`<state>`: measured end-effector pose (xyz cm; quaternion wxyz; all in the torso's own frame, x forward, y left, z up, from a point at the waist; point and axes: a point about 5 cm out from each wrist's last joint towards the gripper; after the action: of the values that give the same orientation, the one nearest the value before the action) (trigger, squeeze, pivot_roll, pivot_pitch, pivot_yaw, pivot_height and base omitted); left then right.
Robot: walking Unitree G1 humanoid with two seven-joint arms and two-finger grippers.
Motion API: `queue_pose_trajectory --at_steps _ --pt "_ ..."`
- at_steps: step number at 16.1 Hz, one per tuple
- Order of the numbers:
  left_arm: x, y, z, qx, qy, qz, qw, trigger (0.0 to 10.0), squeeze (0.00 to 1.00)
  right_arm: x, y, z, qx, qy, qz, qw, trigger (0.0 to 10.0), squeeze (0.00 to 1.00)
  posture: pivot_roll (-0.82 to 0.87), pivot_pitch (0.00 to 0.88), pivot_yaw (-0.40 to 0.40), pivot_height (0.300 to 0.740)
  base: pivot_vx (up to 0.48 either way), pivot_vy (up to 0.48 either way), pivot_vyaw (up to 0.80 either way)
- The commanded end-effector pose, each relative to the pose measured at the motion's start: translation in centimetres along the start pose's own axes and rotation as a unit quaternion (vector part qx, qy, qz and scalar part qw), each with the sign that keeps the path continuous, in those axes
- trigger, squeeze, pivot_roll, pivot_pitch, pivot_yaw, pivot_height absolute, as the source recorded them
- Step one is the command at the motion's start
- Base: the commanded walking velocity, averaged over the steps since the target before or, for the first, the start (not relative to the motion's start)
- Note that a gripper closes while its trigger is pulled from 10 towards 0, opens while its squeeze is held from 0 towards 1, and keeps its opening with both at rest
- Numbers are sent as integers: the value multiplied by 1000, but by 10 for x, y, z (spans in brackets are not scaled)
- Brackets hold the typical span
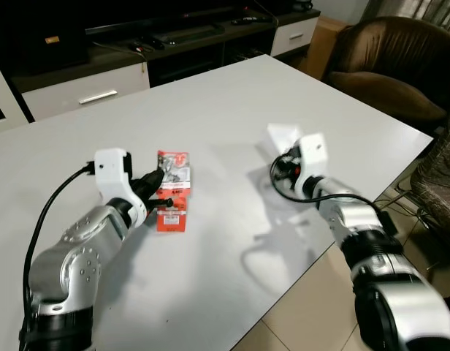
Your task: Picking trash to rubbish bin
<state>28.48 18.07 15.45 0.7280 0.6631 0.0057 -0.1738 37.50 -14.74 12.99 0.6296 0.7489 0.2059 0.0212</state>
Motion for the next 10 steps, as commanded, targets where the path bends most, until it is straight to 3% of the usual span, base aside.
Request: queue_pose_trajectory --at_steps 1,3,4,5,7,9,10 --pt "-3 -2 4 24 14 12 1000 0 0 -8 10 -3 6 -4 42 999 0 0 -26 0 -63 740 0 0 0" --pt "-7 -6 6 30 37 27 998 0 0 -24 14 -15 -20 6 94 995 0 0 -35 0 -68 740 0 0 0" --pt "-9 -5 6 37 44 36 998 0 0 -31 13 -20 -44 10 111 993 745 0 -36 0 -69 740 0 0 0" --pt "-11 -1 9 32 66 73 995 0 0 -53 5 -27 -63 -14 129 990 10000 0 -42 0 -69 740 0 0 0" --pt "-11 4 16 29 56 107 992 39 0 -71 -4 -34 -73 -13 143 987 10000 0 -47 0 -69 740 0 0 0" --pt "-9 3 19 -1 59 101 993 5922 0 -85 -15 -36 -50 -40 134 989 10000 0 -59 0 -62 740 0 0 -400" --pt "-8 3 21 -3 54 100 993 5569 0 -88 -16 -36 -47 -47 136 989 10000 0 -60 0 -60 740 0 0 -800"
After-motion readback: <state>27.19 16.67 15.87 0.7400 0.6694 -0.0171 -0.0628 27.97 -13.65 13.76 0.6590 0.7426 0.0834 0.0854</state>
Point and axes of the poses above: a point about 5 cm out from each wrist's last joint towards the gripper, its own x axis pointing out of the wrist towards the gripper, its own y axis along the axis of the wrist's last joint, z = x × y, and after that the axes turned 11 degrees about x, right-handed
